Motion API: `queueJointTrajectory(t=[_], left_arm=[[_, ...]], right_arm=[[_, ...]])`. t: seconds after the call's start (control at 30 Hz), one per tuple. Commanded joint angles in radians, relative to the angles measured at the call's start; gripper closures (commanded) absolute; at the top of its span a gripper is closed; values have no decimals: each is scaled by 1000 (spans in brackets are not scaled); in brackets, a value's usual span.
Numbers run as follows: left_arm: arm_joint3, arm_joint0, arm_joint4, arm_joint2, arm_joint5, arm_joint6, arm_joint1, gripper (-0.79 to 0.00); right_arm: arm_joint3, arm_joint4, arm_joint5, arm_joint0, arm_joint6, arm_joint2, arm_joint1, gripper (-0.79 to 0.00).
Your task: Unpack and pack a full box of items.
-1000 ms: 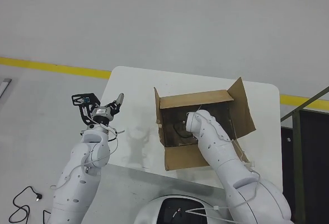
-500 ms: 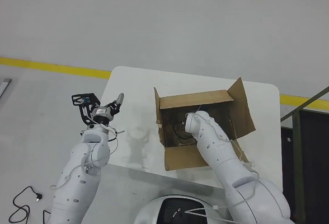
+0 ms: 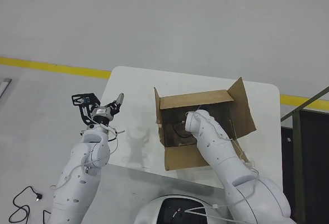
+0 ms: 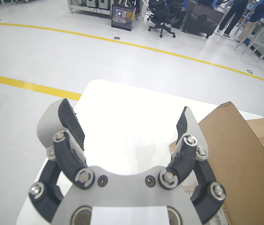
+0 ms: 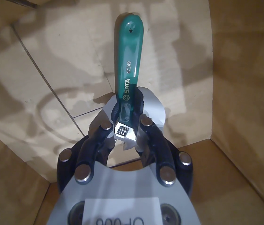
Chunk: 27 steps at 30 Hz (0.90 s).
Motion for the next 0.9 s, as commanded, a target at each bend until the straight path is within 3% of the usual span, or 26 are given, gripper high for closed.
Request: queueJointTrajectory(t=[0.0, 0.23, 0.43, 0.87], left_arm=[[0, 0, 0, 0, 0, 0, 0, -785], [0, 0, 0, 0, 0, 0, 0, -785], [0, 0, 0, 0, 0, 0, 0, -785], [0, 0, 0, 0, 0, 0, 0, -785]], right_arm=[[-12, 2, 1, -1, 0, -1, 0, 0], [-93, -5, -7, -16, 9, -7, 1, 0], [-248, -50, -9, -75, 65, -21, 8, 0], [-891, -303, -60, -369, 334, -4, 55, 0]])
